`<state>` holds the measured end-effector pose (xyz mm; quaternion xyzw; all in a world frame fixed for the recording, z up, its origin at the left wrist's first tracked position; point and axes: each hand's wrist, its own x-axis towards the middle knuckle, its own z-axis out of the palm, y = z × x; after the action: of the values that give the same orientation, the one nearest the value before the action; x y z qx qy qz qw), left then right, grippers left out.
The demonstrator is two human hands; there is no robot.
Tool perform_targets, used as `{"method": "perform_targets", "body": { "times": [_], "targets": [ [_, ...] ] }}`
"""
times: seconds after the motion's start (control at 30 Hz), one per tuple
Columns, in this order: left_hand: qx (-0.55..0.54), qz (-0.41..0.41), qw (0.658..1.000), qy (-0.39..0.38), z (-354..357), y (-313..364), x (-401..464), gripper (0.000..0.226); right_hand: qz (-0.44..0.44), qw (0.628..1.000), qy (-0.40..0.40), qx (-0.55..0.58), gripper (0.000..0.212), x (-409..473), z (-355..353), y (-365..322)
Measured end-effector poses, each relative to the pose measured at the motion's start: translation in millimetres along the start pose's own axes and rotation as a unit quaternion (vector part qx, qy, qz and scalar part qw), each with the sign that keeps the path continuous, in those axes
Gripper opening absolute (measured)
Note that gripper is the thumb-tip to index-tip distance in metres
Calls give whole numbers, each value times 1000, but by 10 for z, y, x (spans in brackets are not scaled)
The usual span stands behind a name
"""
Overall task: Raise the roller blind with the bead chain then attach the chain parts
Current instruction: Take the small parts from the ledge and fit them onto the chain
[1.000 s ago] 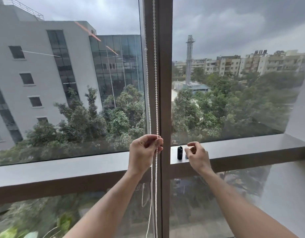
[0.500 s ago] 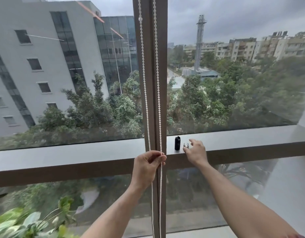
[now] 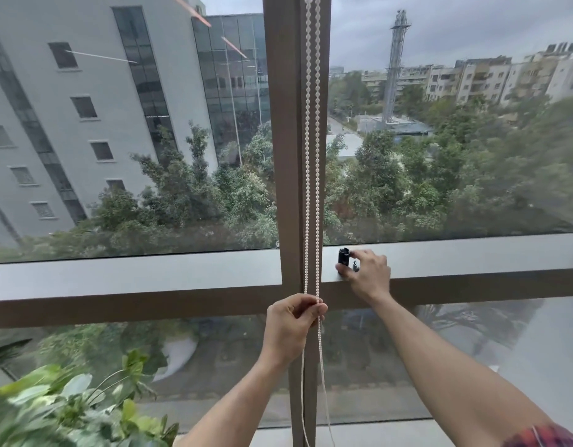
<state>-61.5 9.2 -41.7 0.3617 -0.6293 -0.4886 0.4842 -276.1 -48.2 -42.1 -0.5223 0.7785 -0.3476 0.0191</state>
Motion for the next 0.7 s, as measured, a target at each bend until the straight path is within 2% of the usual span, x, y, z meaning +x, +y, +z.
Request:
{"method": "perform_targets", "body": {
  "times": [0.2,0.33,0.4,0.57,0.7],
  "targets": [
    [10,2,1000,2,-35,-72,-39,18,-10,997,44,60,43,-127,0,-65],
    [17,11,1000,17,-50,-97,-46,31,-27,989,75,126,37,-380,5,-154],
    [38,27,999,13,-50,-107,-65,32,-33,986,65,147,33,-526,23,-192],
    [84,75,994,-8,-62,-143,-162,15,-60,983,48,166,27,-887,49,-275],
    [104,100,989,-29,-104,-184,-267,13,-86,979,19,186,26,-1160,71,-337]
  ]
}}
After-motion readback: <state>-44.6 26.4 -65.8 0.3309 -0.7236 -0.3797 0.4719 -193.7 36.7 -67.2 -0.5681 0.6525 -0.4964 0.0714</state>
